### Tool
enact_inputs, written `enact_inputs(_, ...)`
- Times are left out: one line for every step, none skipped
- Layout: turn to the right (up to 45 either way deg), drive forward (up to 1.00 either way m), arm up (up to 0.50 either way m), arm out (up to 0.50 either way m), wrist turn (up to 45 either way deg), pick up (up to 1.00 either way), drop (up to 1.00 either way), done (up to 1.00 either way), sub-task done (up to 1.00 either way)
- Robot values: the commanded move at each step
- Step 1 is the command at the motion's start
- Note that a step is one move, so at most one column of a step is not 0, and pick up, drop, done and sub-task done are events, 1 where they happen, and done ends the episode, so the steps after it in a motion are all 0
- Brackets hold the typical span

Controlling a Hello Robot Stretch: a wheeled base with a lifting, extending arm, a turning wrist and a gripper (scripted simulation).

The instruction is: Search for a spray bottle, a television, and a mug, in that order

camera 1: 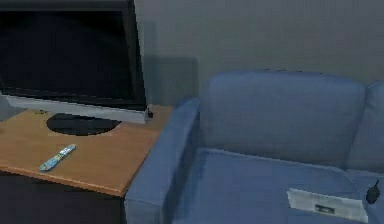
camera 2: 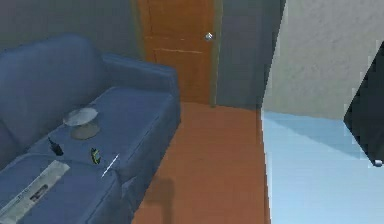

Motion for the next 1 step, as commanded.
enact_inputs(-30.0, 0.00, 0.00, 0.00, 0.0, 0.00, 0.00, 0.00, 0.00)
